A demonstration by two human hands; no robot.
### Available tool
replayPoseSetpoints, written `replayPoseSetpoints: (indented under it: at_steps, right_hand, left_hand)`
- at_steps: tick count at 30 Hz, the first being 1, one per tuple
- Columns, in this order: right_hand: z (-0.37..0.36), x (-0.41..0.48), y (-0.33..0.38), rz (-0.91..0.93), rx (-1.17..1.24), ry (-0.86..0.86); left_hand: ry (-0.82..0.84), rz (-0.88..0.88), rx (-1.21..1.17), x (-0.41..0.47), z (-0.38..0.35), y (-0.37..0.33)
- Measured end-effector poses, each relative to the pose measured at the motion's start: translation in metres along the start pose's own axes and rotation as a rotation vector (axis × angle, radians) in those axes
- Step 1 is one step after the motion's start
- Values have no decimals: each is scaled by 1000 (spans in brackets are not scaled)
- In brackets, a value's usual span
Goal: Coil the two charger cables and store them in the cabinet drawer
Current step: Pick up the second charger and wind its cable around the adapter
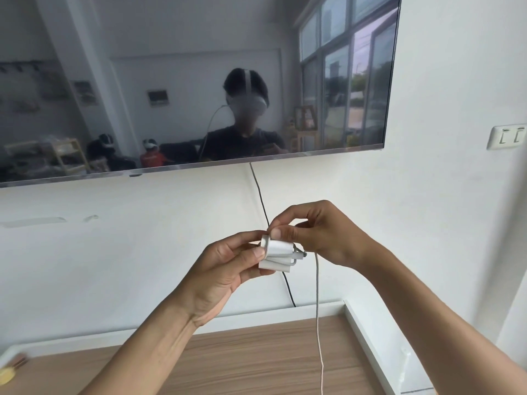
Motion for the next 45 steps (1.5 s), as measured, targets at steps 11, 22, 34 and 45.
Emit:
replayPoseSetpoints:
  at_steps: [11,22,34,45]
  right_hand:
    - [-17,4,-40,-180,158,-14]
    - [-88,-26,-59,-193,188,-387]
    - [-98,-43,-68,-318,111,-557]
    - [-85,-59,-46,-60,-447,-304]
  left_hand:
    - [17,33,-65,-11,7,-1]
    - [-262,-79,-35,-11,19,7]
    - [-409,-123,188,-15,21,21]
    - [-525,-186,214,-3,20,27]
Point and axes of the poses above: each hand's wrist, its own x-axis towards the middle knuckle, its own z-axis out of the back of the hand, y = z × x, the point moved 3 cm from there along x, towards the middle knuckle, and after that the axes turned 8 degrees about -y, right-handed, at the moved point
